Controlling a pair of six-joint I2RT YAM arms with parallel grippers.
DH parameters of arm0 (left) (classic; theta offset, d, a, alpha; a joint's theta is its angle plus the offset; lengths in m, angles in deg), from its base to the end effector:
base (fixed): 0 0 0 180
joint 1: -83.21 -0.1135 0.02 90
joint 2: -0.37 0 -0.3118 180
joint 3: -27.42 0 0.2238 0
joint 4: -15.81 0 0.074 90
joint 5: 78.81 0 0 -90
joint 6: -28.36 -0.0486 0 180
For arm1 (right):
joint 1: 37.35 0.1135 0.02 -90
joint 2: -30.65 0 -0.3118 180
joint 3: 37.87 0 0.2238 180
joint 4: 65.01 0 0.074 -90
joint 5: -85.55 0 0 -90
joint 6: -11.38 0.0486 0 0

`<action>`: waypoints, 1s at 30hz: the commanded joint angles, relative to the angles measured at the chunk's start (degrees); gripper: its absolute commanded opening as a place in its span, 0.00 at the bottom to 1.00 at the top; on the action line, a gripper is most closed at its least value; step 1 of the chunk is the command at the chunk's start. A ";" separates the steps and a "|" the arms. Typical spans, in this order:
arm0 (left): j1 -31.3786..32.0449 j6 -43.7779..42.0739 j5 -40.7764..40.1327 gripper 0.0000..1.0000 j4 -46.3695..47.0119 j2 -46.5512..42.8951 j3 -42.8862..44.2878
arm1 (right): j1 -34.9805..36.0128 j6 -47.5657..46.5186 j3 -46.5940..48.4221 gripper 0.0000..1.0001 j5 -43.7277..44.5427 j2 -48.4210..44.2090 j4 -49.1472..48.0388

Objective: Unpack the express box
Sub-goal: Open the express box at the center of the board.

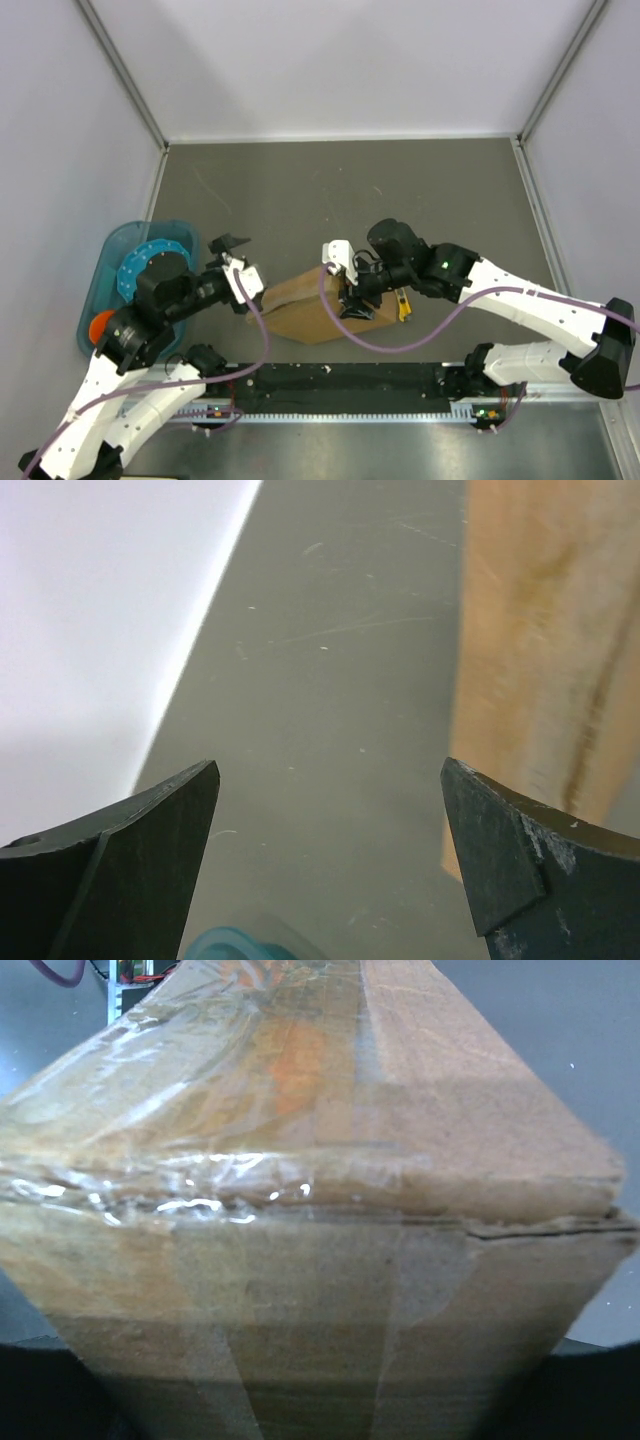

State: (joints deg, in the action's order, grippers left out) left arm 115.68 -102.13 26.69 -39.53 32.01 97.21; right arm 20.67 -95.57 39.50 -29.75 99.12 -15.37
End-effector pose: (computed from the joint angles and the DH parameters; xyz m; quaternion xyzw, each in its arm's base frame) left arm 0.0318 -0.0356 0.3796 0.5385 0.5937 -0.0671 0.5942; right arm 0.0968 0.1943 0.3612 -0.6122 0.6483 0.3291 0.3110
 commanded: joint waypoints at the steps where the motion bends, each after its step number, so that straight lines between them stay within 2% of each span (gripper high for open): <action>1: -0.12 -1.87 8.30 0.99 -6.44 -2.37 -2.38 | -0.01 -0.28 0.67 0.00 4.56 1.58 3.36; 7: -0.12 -9.51 18.40 0.99 -15.04 -5.09 -2.38 | -0.28 -0.45 0.58 0.00 4.30 1.67 3.35; 8: -0.12 -11.61 18.68 0.99 -15.84 -5.62 -3.08 | -0.36 -0.45 0.67 0.00 4.29 1.76 3.27; 15: -0.12 -11.98 20.53 0.99 -18.31 -4.83 -3.35 | -0.54 -0.54 0.84 0.00 3.94 2.20 3.27; 19: -0.12 -11.98 19.48 0.99 -15.32 -4.48 -5.63 | -0.45 -0.45 1.02 0.00 3.77 2.20 3.27; 22: -0.12 -11.10 15.79 0.99 -10.40 -3.52 -7.48 | -0.54 -0.45 0.93 0.00 3.42 2.11 3.35; 30: -0.12 -11.89 11.48 0.99 -5.83 -1.84 -7.22 | -0.54 -0.89 0.49 0.00 1.75 1.93 3.27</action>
State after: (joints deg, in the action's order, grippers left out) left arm 115.70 -113.04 40.00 -50.77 29.76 89.63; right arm 20.54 -95.50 39.74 -29.73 99.41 -15.30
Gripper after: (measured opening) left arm 0.987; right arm 0.585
